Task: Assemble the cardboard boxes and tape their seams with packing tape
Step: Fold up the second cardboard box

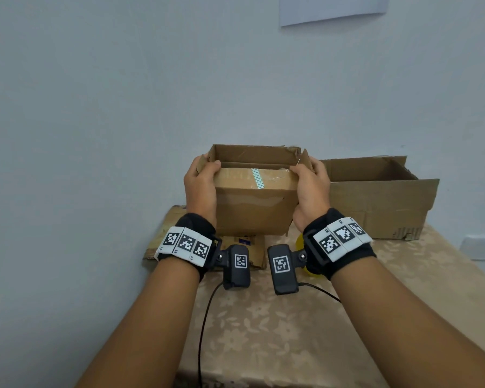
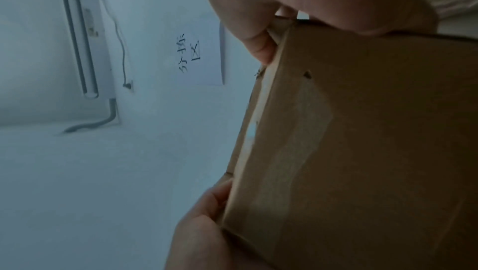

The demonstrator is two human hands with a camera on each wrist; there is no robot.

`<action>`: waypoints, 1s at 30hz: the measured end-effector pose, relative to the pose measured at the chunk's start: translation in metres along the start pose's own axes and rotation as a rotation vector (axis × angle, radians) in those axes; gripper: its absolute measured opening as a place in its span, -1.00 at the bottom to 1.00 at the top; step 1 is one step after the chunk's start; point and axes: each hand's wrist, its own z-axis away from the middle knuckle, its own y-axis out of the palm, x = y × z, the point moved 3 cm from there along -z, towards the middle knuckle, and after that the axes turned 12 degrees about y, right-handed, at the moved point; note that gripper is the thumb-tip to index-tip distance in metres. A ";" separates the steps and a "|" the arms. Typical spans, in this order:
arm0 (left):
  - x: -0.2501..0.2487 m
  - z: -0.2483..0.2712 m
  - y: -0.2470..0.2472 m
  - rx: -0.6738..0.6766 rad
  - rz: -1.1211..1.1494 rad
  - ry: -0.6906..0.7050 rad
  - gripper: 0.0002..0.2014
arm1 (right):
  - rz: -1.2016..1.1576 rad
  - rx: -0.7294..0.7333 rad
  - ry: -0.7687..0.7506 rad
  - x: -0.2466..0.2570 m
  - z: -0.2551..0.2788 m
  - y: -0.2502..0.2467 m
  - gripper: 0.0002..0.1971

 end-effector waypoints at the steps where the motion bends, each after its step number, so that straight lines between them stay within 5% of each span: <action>1: 0.000 0.000 0.000 0.001 -0.010 0.000 -0.79 | -0.003 0.016 0.007 0.001 0.001 0.001 -0.60; 6: 0.000 -0.002 0.001 -0.003 -0.048 -0.040 -0.71 | -0.061 0.106 -0.001 0.003 0.003 0.003 -0.48; 11: 0.000 0.001 -0.001 0.002 -0.016 -0.120 -0.72 | -0.133 0.122 -0.063 0.003 0.002 0.000 -0.65; 18: 0.000 0.000 -0.008 -0.110 0.034 0.041 -0.75 | -0.097 0.115 -0.097 -0.002 0.006 0.002 -0.77; 30: -0.006 0.003 -0.004 0.045 0.056 0.044 -0.68 | -0.110 0.115 -0.140 -0.003 0.008 0.001 -0.55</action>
